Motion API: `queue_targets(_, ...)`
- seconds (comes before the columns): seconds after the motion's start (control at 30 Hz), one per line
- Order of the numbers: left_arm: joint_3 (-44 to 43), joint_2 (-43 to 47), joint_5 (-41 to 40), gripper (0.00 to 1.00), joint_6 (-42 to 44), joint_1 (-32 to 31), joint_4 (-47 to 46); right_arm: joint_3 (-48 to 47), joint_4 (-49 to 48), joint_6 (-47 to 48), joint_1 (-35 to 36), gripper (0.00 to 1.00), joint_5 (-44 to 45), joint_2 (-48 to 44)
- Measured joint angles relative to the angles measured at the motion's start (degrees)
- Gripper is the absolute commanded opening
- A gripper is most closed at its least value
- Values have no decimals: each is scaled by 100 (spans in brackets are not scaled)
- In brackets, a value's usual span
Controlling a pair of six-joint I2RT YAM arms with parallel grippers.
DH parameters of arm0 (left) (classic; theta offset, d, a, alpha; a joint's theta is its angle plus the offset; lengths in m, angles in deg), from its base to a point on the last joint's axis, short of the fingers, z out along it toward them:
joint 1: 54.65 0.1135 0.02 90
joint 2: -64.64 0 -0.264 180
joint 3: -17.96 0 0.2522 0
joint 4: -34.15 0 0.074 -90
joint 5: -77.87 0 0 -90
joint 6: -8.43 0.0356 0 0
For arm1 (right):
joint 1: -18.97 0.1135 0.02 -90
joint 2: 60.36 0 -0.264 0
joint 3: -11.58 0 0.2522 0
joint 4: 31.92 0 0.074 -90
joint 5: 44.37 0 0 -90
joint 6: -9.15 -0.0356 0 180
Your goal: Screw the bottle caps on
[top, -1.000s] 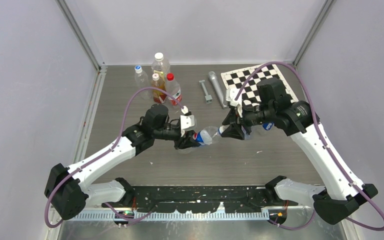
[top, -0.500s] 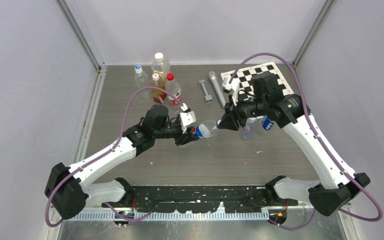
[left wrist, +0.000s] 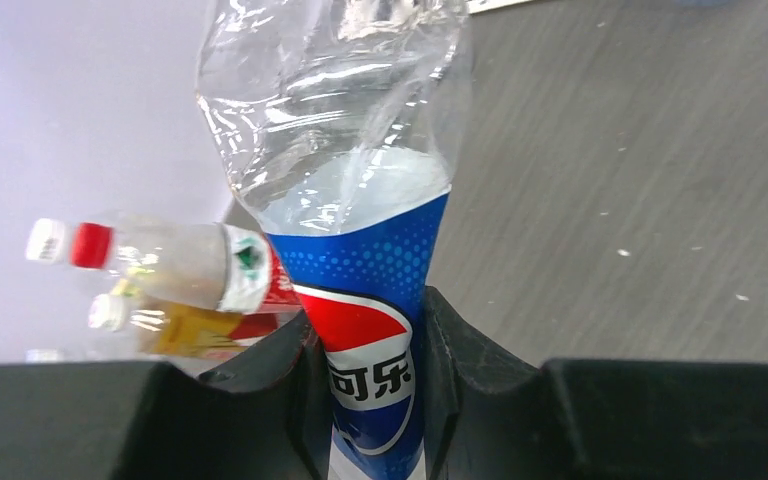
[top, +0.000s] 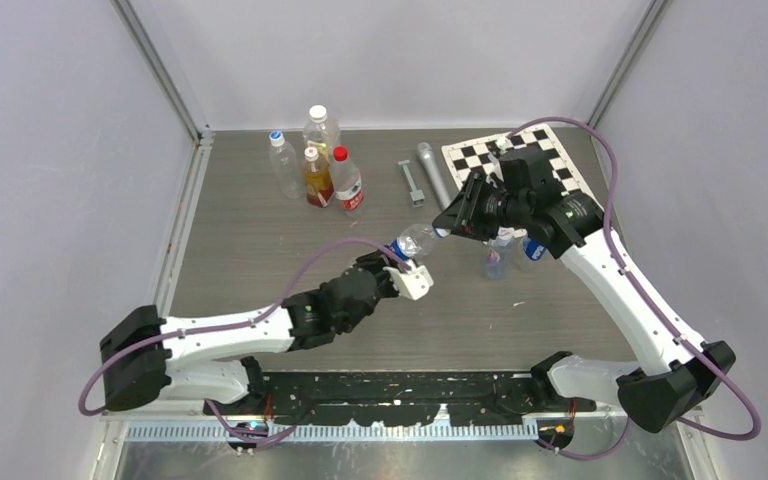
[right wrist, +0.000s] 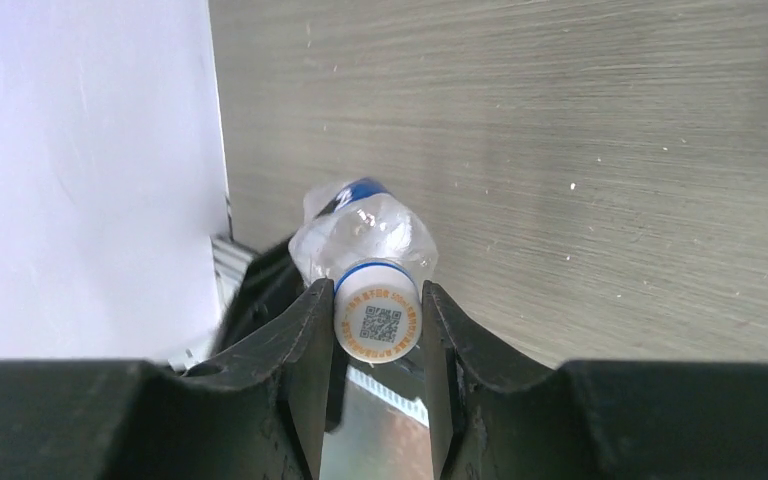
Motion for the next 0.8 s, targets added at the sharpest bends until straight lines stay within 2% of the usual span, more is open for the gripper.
queue_targets(0.03,20,-136,-323,0,245,-146,-197,87,-55,-262,-20,1,116,-44)
queue_targets(0.1,31,-387,-833,0,564,-343,-544,170,-107,-612,-48,14,319,-70)
queue_targets(0.13,37,-466,-1005,0,675,-382,-688,179,-138,-730,-55,30,400,-68)
queue_targets(0.17,39,-485,-1102,0,710,-391,-752,179,-179,-778,-55,39,437,-66)
queue_targets(0.2,39,-479,-1156,0,728,-389,-791,177,-229,-780,-52,53,461,-68)
queue_targets(0.23,39,-444,-1172,0,706,-374,-804,160,-273,-748,-46,59,481,-74)
queue_targets(0.27,39,-400,-1147,0,662,-356,-789,133,-293,-678,-37,68,485,-87)
queue_targets(0.33,39,-199,-789,0,540,-271,-752,66,-332,-391,4,76,560,-98)
queue_targets(0.43,35,269,-122,0,151,-28,-522,-48,-393,339,37,81,566,-181)
queue_targets(0.53,35,660,789,0,-304,518,-153,-127,-505,1220,48,82,431,-433)
queue_targets(0.7,35,881,2350,0,-1008,1390,474,-164,-599,2736,50,82,-157,-1099)
queue_targets(0.8,35,883,2968,0,-1340,1681,691,-164,-693,3176,55,82,-474,-1338)
